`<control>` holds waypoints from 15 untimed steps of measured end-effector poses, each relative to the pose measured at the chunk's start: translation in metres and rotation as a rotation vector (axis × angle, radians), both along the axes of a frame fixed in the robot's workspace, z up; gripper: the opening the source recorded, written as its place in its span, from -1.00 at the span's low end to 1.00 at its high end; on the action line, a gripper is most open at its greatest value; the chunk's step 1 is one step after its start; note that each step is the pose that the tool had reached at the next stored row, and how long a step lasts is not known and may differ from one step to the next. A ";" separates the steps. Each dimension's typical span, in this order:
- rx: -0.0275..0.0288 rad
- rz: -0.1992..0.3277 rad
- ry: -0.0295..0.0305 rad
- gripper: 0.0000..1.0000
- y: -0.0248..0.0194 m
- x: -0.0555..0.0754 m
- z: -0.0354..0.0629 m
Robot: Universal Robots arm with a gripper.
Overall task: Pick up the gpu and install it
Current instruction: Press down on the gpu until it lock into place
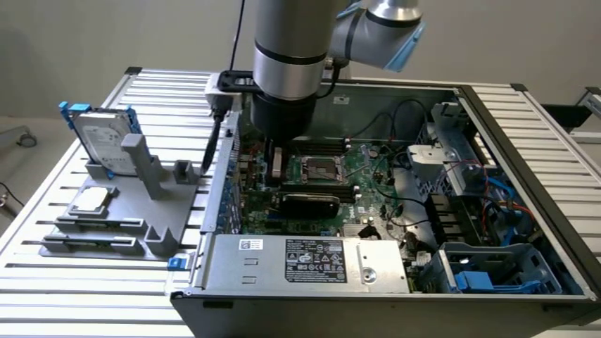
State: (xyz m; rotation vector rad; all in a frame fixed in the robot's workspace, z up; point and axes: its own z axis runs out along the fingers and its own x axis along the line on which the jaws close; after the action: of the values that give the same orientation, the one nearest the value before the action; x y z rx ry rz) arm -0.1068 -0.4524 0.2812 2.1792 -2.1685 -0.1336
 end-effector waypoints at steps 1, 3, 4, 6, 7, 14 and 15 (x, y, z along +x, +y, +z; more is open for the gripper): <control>0.0000 0.000 0.0096 -0.79 0.0000 -0.001 0.0000; -0.0004 0.000 0.0250 -0.79 0.0000 -0.003 -0.0001; -0.0014 0.000 0.0294 -0.79 0.0000 -0.003 0.0003; -0.0040 0.000 0.0353 -0.79 0.0000 -0.004 0.0004; -0.0061 0.000 0.0374 -0.79 0.0000 -0.005 0.0004; -0.0307 -0.001 0.0489 -0.79 0.0000 -0.009 0.0014; -0.0326 0.000 0.0512 -0.79 -0.0001 -0.009 0.0017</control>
State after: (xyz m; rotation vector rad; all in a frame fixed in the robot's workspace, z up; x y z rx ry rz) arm -0.1159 -0.4525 0.2829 2.1339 -2.1289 -0.1513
